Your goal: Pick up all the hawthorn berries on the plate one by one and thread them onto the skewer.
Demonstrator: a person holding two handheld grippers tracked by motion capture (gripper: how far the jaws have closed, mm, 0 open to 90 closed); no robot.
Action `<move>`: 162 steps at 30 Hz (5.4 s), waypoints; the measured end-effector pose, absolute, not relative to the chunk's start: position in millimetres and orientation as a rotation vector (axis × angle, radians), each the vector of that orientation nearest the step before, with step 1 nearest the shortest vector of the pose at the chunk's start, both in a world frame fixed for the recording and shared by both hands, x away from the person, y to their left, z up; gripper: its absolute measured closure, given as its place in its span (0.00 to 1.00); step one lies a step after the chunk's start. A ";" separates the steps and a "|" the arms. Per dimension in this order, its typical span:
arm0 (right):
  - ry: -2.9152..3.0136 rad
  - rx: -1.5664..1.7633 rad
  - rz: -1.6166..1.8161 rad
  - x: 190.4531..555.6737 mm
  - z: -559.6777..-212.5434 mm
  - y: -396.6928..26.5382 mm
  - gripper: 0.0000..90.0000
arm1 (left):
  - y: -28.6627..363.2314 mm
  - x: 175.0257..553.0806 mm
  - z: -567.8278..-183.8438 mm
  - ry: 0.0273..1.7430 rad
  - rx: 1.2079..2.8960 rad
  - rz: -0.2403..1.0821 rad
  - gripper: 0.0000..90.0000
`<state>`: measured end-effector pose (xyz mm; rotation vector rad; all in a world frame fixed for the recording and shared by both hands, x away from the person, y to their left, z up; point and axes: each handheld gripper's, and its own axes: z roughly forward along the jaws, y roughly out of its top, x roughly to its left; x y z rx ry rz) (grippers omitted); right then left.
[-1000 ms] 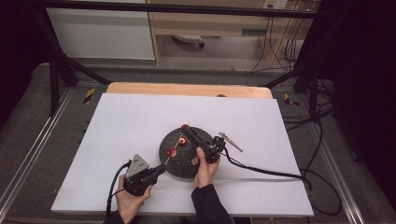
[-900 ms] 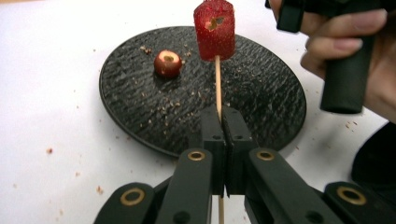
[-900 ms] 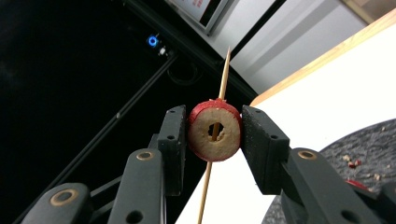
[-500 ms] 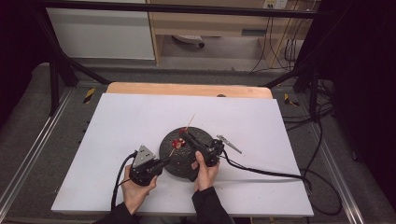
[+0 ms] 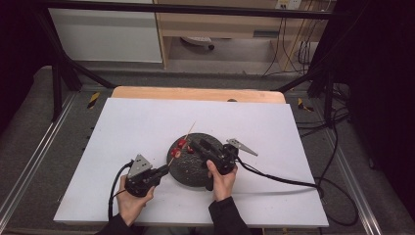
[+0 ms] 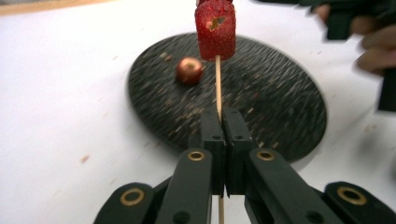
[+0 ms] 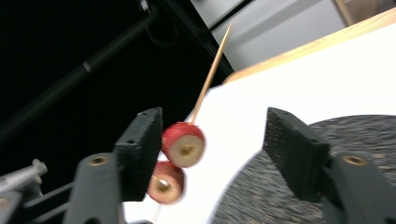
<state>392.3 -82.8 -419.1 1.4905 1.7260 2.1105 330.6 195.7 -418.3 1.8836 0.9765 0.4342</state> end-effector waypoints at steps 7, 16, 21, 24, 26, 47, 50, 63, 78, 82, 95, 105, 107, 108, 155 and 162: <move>1.987 1.393 1.853 396.8 -413.4 -93.6 0.12 | 218.7 325.6 -421.8 0.991 1.894 0.435 0.99; 2.294 1.275 1.545 397.6 -413.9 -102.1 0.07 | 232.6 319.6 -423.6 0.959 1.903 0.403 0.98; 2.362 1.244 1.440 401.1 -409.6 -105.4 0.06 | 242.5 319.9 -428.0 0.986 1.894 0.384 0.98; 2.391 1.217 1.373 404.3 -404.5 -104.2 0.06 | 247.2 319.9 -429.1 1.000 1.888 0.375 0.98; 2.423 1.178 1.304 407.3 -400.1 -99.5 0.05 | 248.6 319.0 -429.1 0.995 1.886 0.375 0.98; 2.614 1.080 0.947 461.2 -387.9 -44.5 0.13 | 250.3 320.3 -432.7 1.010 1.893 0.377 0.98; 2.617 1.100 0.942 468.1 -390.7 -40.4 0.16 | 249.5 320.3 -433.2 1.009 1.893 0.379 0.98; 2.657 1.143 0.890 484.6 -405.4 -26.4 0.36 | 248.4 320.2 -434.0 1.007 1.898 0.382 0.98; 2.686 1.229 0.894 492.6 -416.4 -23.9 0.62 | 247.2 320.3 -434.6 1.004 1.904 0.379 0.98; 2.691 1.247 0.891 493.9 -418.1 -23.7 0.66 | 246.8 320.3 -434.8 1.002 1.906 0.378 0.98; 2.681 1.294 0.891 493.7 -417.2 -24.3 0.70 | 246.2 319.9 -434.8 0.999 1.907 0.377 0.98; 2.636 1.308 1.053 478.9 -398.3 -31.3 0.70 | 245.0 318.7 -434.4 0.993 1.909 0.380 0.98; 2.625 1.311 1.102 474.5 -394.9 -34.8 0.70 | 244.5 318.4 -434.4 0.991 1.911 0.379 0.98; 2.616 1.312 1.128 472.4 -393.6 -37.1 0.70 | 244.4 318.4 -434.4 0.991 1.911 0.378 0.98; 1.714 1.536 2.058 392.7 -424.1 -122.7 0.70 | 220.0 322.7 -426.1 0.829 1.994 0.295 0.98; 1.560 1.532 2.131 392.3 -421.0 -127.4 0.70 | 210.5 323.4 -425.7 0.813 1.972 0.266 0.98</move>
